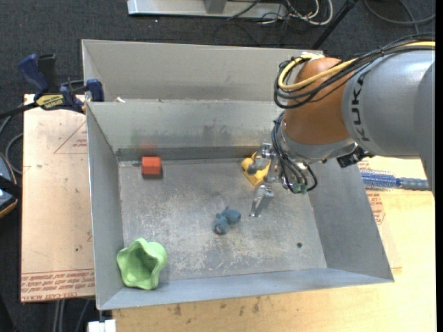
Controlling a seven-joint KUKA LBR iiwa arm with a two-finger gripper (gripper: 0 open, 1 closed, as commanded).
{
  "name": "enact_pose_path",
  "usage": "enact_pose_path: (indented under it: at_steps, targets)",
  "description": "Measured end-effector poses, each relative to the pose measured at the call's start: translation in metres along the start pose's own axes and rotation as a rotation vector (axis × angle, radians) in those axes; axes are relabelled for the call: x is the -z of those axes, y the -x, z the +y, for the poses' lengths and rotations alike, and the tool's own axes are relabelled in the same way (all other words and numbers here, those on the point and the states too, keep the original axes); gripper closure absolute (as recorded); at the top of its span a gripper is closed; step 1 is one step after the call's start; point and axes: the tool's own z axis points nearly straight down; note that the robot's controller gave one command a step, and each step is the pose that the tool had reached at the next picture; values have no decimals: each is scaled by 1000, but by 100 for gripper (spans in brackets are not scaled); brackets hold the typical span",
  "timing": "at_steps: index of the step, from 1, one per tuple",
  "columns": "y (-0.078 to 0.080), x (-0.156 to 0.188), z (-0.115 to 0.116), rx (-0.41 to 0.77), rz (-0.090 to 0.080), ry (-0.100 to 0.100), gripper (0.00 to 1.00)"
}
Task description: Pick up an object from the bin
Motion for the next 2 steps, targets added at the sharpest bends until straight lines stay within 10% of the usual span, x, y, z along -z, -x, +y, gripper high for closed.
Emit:
enact_pose_path:
  at_steps: [1,2]
  targets:
    - [-40,-64,23,206,-8,-3,0]
    - [-40,-63,24,207,-2,-1,100]
